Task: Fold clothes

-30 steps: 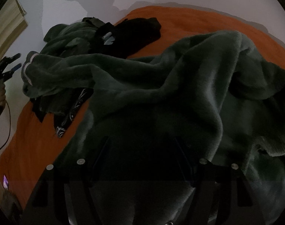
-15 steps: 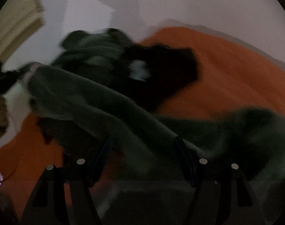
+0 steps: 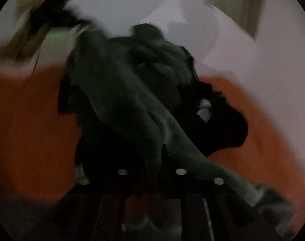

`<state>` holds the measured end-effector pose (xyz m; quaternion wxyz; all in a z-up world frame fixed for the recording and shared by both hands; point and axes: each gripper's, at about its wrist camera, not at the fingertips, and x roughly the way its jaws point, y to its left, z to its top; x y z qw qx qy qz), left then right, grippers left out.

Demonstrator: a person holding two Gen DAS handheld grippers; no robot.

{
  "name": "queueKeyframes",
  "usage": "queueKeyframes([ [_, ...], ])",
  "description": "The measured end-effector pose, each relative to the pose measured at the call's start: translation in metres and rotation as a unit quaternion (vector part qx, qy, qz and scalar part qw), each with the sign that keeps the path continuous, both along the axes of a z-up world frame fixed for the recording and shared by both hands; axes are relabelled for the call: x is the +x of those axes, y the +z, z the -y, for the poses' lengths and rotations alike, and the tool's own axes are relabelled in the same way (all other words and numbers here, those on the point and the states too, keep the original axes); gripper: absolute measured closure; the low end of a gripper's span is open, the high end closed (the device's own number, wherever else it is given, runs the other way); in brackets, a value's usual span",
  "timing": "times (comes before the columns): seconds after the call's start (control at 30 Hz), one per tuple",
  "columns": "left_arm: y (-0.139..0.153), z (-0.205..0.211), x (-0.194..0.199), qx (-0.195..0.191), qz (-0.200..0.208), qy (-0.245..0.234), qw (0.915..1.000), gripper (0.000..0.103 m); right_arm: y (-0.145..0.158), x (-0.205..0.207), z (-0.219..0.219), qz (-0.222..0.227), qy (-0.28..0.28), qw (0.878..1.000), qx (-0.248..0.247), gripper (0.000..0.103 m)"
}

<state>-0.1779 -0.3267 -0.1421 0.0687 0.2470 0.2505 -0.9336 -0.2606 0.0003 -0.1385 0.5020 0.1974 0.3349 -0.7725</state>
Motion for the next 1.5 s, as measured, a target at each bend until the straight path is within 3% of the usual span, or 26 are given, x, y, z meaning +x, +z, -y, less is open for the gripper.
queueKeyframes([
  [0.1,-0.02,-0.003,0.009,0.027,0.03,-0.018,0.999,0.093,-0.037,0.019,0.005,-0.021,0.029,0.996,0.085,0.081],
  [0.17,-0.021,-0.006,0.025,0.051,0.013,-0.027,0.9983,0.09,-0.037,0.009,0.0,0.061,0.021,0.995,0.073,0.076],
  [0.23,-0.017,-0.007,0.043,0.086,-0.017,-0.047,0.995,0.071,-0.027,-0.009,-0.011,0.168,0.015,0.985,0.032,0.056],
  [0.3,-0.011,-0.01,0.054,0.089,-0.025,-0.054,0.9943,0.063,-0.023,-0.028,-0.016,0.254,0.003,0.967,0.021,0.054],
  [0.33,-0.008,-0.012,0.054,0.078,-0.017,-0.051,0.9955,0.061,-0.022,-0.036,-0.017,0.271,-0.02,0.962,0.016,0.054],
  [0.53,-0.012,-0.025,0.033,0.041,0.047,-0.038,0.9973,0.045,-0.012,-0.051,-0.007,0.279,-0.044,0.959,-0.005,0.054],
  [0.63,-0.03,-0.039,0.027,0.027,0.089,-0.037,0.995,0.044,-0.012,-0.044,-0.001,0.286,-0.038,0.957,-0.008,0.054],
  [0.83,-0.067,-0.066,0.033,0.037,0.156,-0.056,0.9855,0.044,-0.01,-0.031,0.0,0.284,-0.021,0.959,-0.004,0.054],
  [1.3,-0.079,-0.091,0.068,0.042,0.194,-0.048,0.979,0.042,-0.016,-0.031,-0.004,0.289,-0.043,0.956,-0.003,0.054],
  [1.5,-0.093,-0.103,0.076,0.105,0.197,-0.061,0.9729,0.04,-0.019,-0.038,-0.007,0.274,-0.071,0.959,0.0,0.054],
])
